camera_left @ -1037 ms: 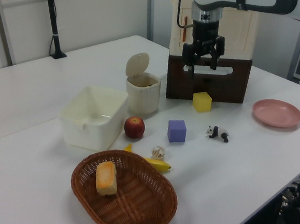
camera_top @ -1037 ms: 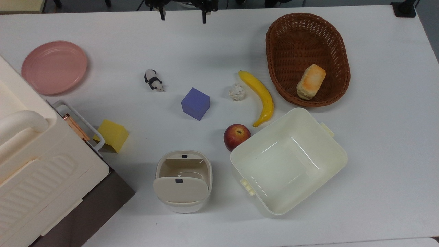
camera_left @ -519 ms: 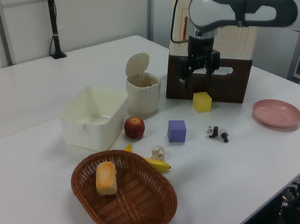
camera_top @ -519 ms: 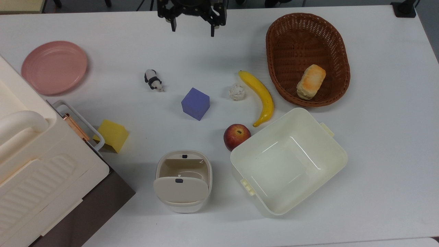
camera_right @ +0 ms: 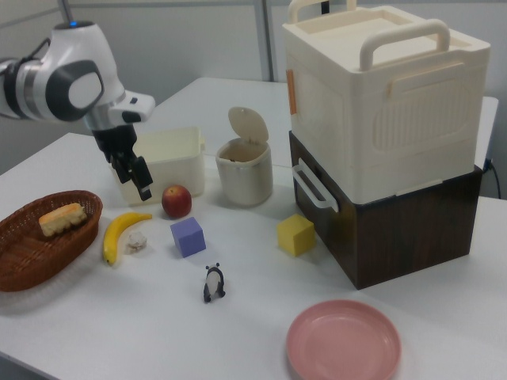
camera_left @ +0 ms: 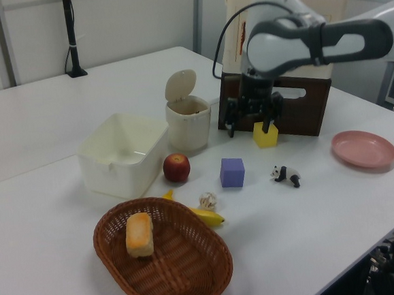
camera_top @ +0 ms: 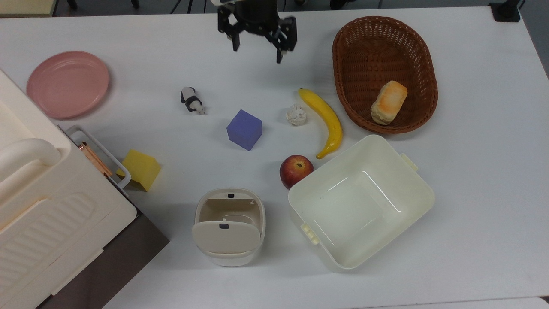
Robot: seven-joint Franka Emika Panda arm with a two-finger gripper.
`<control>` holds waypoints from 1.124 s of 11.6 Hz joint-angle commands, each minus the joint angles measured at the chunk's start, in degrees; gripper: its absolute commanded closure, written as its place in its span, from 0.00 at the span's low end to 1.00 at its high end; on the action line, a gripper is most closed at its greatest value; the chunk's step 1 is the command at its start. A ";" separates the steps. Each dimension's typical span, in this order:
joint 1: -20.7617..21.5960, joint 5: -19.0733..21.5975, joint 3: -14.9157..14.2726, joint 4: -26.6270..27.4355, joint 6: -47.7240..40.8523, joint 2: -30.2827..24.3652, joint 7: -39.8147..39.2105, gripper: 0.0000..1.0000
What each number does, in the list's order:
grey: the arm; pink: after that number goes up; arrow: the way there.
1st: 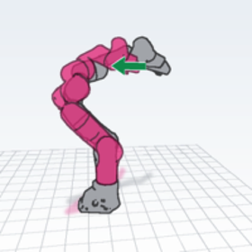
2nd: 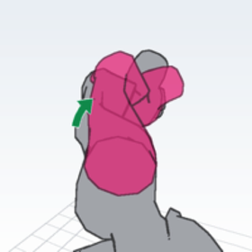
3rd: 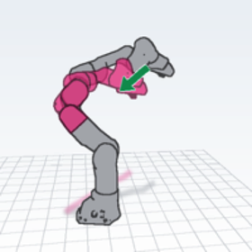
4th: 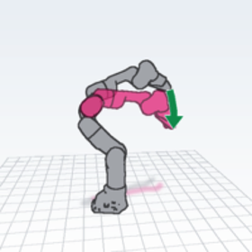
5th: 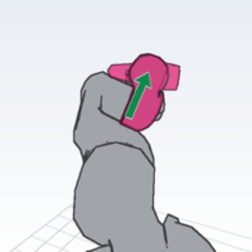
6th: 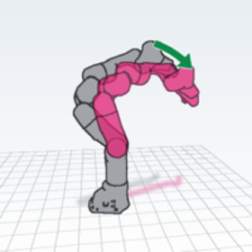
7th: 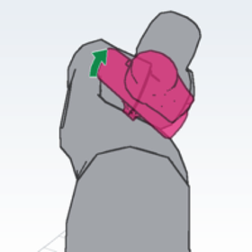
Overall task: Grab it up and put it in the trash
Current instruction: 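Move the open gripper over the white garlic bulb beside the banana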
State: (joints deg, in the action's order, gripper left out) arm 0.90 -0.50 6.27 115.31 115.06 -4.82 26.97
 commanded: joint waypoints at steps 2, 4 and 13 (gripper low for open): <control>3.31 0.68 -0.03 3.70 6.05 2.70 16.33 0.00; 5.07 0.15 -0.03 3.61 6.49 5.33 20.30 0.00; 7.27 -4.94 -0.03 0.71 10.62 14.92 22.69 0.00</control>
State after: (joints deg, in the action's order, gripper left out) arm 7.24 -3.54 6.50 117.26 124.90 8.81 48.13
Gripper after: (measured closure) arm 0.000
